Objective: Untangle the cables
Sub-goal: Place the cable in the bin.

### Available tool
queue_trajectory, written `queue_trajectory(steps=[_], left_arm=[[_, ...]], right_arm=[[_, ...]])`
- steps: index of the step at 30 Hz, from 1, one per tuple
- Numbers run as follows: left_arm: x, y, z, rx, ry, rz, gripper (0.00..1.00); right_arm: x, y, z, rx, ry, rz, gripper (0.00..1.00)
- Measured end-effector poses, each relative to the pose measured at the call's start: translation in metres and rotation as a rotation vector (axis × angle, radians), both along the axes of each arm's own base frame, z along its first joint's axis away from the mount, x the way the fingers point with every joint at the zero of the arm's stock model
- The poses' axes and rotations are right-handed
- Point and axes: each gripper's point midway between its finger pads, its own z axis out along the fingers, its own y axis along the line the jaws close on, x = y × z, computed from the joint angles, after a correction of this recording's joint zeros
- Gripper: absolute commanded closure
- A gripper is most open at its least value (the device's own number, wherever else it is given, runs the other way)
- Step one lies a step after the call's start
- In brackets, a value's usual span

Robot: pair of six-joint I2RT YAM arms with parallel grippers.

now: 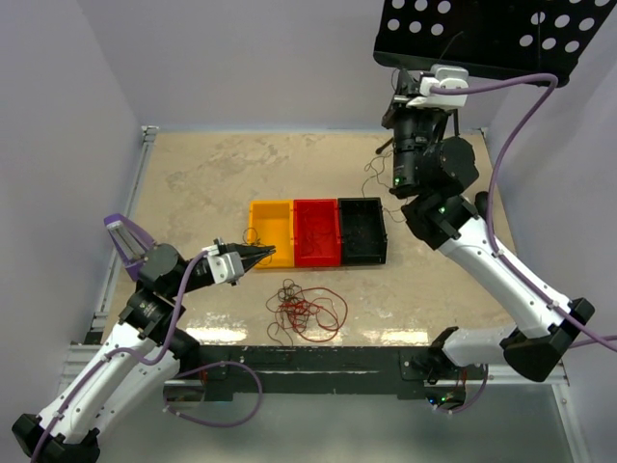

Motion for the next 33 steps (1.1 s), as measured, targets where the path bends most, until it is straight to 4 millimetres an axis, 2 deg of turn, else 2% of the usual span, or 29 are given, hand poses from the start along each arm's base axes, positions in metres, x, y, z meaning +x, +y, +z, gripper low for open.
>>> queue_trajectory(steps=[5,15,20,25,31,33], left_arm=[[0.000,0.000,0.000,0.000,0.000,0.000,1.00],[0.000,0.000,0.000,0.000,0.000,0.000,1.00],[0.000,0.000,0.000,0.000,-0.001,0.000,1.00],[0.000,0.000,0.001,-0.001,-0.003,0.000,1.00],[-0.001,0.001,0.002,-0.002,-0.009,0.001,1.00],[-0.001,0.001,0.002,-0.002,-0.010,0.001,1.00]], right_arm=[[0.004,0.004,-0.012,-0.009,0.025,0.007,1.00],[0.005,0.010,-0.013,-0.005,0.023,0.036,1.00],[0.008,0.014,-0.021,0.004,0.035,0.049,1.00],[0.014,0.026,-0.042,-0.007,0.073,0.086,1.00],[0.022,0.039,-0.084,-0.029,0.152,0.120,1.00],[0.024,0.043,-0.092,-0.043,0.173,0.127,1.00]])
